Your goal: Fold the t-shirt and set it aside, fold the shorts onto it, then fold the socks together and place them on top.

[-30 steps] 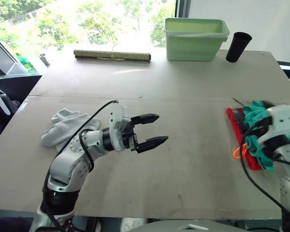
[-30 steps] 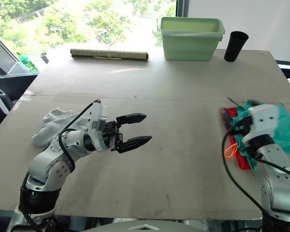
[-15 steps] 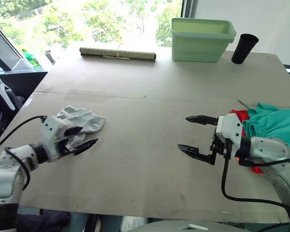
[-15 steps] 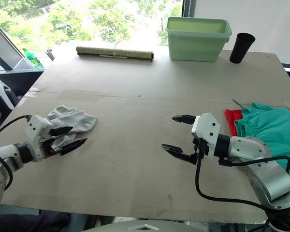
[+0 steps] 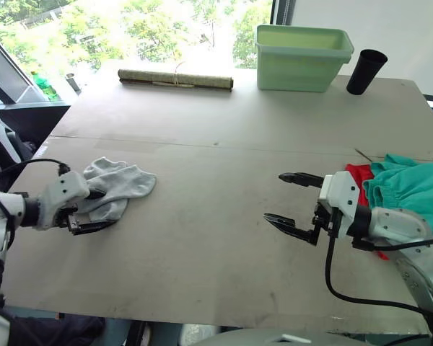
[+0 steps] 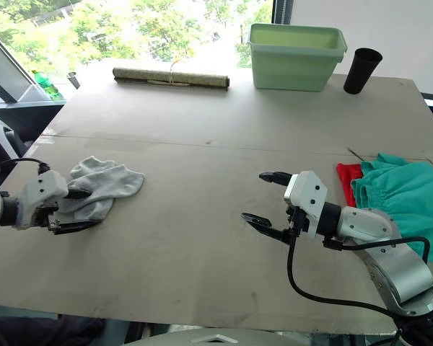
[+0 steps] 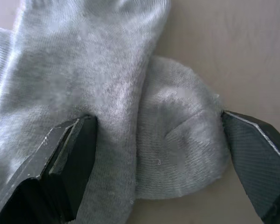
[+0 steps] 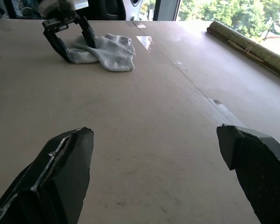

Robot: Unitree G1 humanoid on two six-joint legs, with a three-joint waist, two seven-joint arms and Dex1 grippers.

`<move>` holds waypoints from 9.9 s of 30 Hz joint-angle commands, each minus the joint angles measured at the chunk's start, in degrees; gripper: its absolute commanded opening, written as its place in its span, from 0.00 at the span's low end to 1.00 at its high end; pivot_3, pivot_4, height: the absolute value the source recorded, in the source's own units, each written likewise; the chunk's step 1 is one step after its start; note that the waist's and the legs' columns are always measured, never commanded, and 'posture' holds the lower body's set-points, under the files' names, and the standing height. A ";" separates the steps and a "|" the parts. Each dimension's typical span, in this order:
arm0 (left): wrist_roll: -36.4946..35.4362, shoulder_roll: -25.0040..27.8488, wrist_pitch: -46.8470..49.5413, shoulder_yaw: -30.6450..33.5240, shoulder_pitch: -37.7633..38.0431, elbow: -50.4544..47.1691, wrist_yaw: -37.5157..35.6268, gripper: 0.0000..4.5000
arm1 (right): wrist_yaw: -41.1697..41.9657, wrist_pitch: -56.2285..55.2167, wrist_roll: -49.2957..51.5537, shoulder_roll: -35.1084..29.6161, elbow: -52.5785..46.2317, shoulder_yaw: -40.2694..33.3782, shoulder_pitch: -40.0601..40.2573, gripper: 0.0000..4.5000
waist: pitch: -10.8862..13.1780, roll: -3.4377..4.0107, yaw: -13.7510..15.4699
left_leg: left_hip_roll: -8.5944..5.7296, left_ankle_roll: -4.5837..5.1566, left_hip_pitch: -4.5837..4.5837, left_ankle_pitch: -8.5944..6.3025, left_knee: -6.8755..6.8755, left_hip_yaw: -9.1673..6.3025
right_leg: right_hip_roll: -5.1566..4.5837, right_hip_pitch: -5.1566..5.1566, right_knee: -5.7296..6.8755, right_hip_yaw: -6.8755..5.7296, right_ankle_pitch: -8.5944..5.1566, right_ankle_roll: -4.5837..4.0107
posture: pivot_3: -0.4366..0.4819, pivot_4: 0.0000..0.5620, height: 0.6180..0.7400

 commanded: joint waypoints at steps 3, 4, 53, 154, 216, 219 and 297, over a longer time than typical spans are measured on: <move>4.51 -4.15 -0.92 -4.33 -7.49 12.32 -1.02 0.55 | -1.65 -0.68 -0.31 -0.21 -4.02 -0.78 0.66 1.00 | -0.22 0.36 0.10 | -0.01 0.02 0.06 0.01 0.10 0.01 | 0.05 0.02 0.19 -0.03 -0.01 0.02 | 0.48 0.27 1.00; 3.05 -5.30 2.96 -3.89 -9.01 12.65 -2.97 0.43 | -1.94 -0.51 -0.36 -0.37 -4.37 -1.03 0.91 1.00 | -0.25 0.38 0.13 | -0.01 0.03 0.08 0.01 0.14 0.02 | 0.08 0.02 0.27 -0.02 -0.01 0.02 | 0.48 0.27 1.00; -6.47 -28.91 45.33 -23.26 -11.95 -45.73 14.66 0.69 | -8.70 13.51 -8.26 3.00 13.84 14.87 -9.39 0.17 | -0.02 -0.11 -0.11 | -0.23 0.29 0.13 -0.16 0.68 -0.51 | 0.88 0.32 0.27 0.54 0.07 0.21 | 0.48 0.27 1.00; -1.14 -37.58 66.70 -7.23 -28.36 -29.27 46.38 0.85 | 3.60 5.19 -12.86 5.34 8.00 5.99 -11.89 0.84 | 0.22 -0.15 0.30 | -0.28 0.00 -0.07 -0.03 1.13 -0.83 | 0.81 0.45 0.39 0.21 0.32 0.30 | 0.48 0.27 1.00; 9.95 -54.47 81.08 -11.91 -16.19 -47.16 71.82 0.01 | -2.99 7.07 12.39 -2.19 -4.07 -19.87 3.51 0.84 | 0.15 -0.14 0.04 | -0.17 0.31 0.11 -0.23 1.08 -0.66 | 0.91 0.44 0.37 0.71 0.39 0.64 | 0.48 0.27 1.00; 9.09 -53.89 79.29 -11.89 -15.46 -48.55 70.68 0.01 | -3.55 7.07 13.85 -1.54 -3.83 -19.47 2.45 0.84 | 0.15 -0.14 0.07 | -0.18 0.31 0.10 -0.22 1.08 -0.66 | 0.64 0.43 0.37 0.77 0.39 0.63 | 0.48 0.27 1.00; 5.97 -47.18 74.10 -21.88 -10.57 -47.33 52.00 0.01 | -5.00 4.60 17.21 -6.42 -4.56 -23.67 9.16 0.84 | -0.12 -0.13 -0.31 | -0.11 0.33 0.48 -0.23 0.89 -0.46 | 0.99 0.56 0.33 1.27 0.23 0.43 | 0.48 0.27 1.00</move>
